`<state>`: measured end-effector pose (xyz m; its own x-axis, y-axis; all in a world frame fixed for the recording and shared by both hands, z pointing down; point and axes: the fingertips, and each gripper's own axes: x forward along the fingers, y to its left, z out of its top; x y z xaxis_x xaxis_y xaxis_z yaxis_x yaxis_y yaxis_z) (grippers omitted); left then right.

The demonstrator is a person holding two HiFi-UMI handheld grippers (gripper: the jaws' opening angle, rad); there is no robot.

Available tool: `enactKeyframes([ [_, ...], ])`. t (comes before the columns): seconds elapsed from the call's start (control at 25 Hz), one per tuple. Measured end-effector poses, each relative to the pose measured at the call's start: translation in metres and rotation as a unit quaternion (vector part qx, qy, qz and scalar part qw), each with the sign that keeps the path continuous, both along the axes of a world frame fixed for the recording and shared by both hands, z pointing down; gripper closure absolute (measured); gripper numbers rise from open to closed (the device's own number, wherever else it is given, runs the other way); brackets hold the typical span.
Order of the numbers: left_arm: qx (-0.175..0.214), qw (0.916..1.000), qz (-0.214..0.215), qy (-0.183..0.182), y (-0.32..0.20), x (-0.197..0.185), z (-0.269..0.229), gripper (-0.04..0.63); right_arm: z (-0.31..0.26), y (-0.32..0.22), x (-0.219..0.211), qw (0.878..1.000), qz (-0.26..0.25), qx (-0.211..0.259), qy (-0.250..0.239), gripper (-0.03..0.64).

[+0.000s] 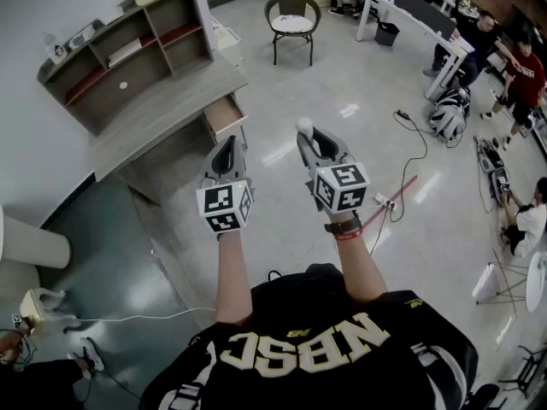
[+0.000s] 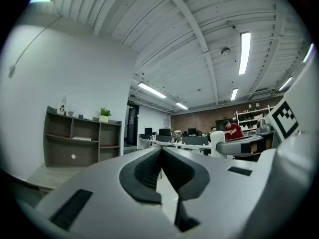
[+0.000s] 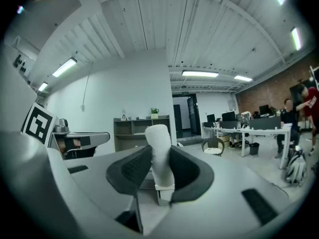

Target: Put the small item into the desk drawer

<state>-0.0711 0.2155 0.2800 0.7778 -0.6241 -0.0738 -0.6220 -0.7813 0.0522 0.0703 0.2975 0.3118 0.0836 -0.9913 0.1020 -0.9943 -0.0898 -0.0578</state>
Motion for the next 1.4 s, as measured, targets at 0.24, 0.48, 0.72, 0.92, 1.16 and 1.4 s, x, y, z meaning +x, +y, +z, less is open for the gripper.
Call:
enactKeyframes([
  [0.24, -0.012, 0.9999, 0.006, -0.004, -0.012, -0.012, 0.012, 0.581, 0.01, -0.022, -0.019, 1.0, -0.014, -0.008, -0.004, 0.494],
  [0.48, -0.024, 0.9996, -0.016, -0.003, -0.044, -0.018, 0.024, 0.581, 0.025, -0.063, -0.02, 0.999, -0.025, -0.004, -0.034, 0.494],
  [0.72, -0.031, 0.9977, -0.06, -0.01, -0.122, -0.007, 0.036, 0.581, 0.037, -0.155, -0.003, 0.996, -0.067, 0.001, -0.061, 0.494],
  [0.92, -0.031, 0.995, -0.093, -0.019, -0.197, 0.016, 0.031, 0.581, 0.031, -0.249, 0.01, 0.991, -0.12, -0.011, -0.06, 0.494],
  [1.16, -0.033, 0.991, -0.129, -0.014, -0.266, 0.055, 0.02, 0.581, 0.015, -0.331, 0.036, 0.982, -0.18, -0.009, -0.053, 0.502],
  [1.4, -0.041, 0.9867, -0.156, -0.015, -0.31, 0.083, 0.03, 0.581, 0.026, -0.383, 0.064, 0.979, -0.194, -0.021, -0.056, 0.502],
])
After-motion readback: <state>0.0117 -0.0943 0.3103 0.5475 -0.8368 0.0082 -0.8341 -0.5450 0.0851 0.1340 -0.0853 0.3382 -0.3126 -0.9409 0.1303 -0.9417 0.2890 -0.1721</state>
